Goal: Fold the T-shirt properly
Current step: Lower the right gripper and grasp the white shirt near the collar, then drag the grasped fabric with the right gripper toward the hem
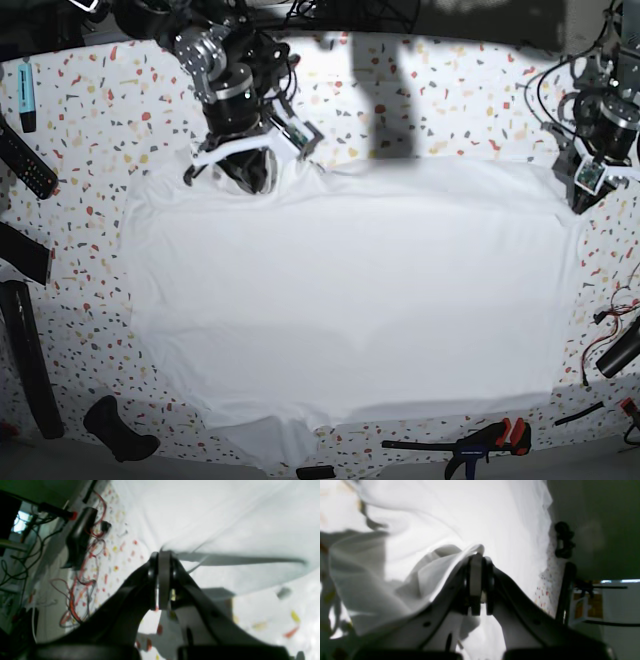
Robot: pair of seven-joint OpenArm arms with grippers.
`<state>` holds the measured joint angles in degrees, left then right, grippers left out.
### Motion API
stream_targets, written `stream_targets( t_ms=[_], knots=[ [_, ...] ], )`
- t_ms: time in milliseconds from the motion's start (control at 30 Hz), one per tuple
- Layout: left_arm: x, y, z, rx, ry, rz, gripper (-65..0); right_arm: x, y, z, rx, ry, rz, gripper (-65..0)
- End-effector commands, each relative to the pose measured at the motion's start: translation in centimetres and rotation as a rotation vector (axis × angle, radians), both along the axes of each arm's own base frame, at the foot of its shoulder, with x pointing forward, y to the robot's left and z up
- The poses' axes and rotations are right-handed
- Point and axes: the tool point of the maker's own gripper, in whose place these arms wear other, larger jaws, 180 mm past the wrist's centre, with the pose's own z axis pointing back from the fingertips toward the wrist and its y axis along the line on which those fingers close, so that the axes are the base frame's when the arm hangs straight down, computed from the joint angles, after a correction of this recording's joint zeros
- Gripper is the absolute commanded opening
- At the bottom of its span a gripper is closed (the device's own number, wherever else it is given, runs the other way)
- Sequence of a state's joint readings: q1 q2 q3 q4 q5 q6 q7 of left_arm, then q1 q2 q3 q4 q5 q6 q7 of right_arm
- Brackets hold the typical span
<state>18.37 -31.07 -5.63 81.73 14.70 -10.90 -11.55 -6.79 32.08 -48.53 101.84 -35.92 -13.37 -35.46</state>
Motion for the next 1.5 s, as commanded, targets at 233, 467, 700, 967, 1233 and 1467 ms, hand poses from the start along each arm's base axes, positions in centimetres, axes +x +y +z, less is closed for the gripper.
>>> stream_targets(
  t_ms=[233,467,700,967,1233,1467],
  knots=[
    [2.3,0.7,1.3,-0.001,-0.034,0.073,-65.0,4.2,2.5,3.9,0.095,-0.103,0.017,-65.0],
    [3.8,-0.8,1.9,-0.058,-0.077,0.090,-65.0,6.6,2.4,6.2,0.154,-0.164,-0.031,-65.0],
    [4.9,0.2,1.8,-0.050,-0.065,0.128,-65.0,8.6,-0.3,7.0,0.225,-0.149,-0.136,-65.0],
    [4.9,1.2,0.5,-0.073,-0.035,0.164,-65.0,8.9,-4.0,6.2,0.216,-0.081,-0.273,-65.0],
    [6.7,1.2,2.4,-0.173,-0.093,0.194,-65.0,10.0,-3.2,7.4,0.262,-0.108,-0.189,-65.0],
    [7.1,1.3,2.6,-0.174,-0.099,0.196,-65.0,12.7,-2.9,11.2,0.281,-0.210,-0.172,-65.0]
  ],
)
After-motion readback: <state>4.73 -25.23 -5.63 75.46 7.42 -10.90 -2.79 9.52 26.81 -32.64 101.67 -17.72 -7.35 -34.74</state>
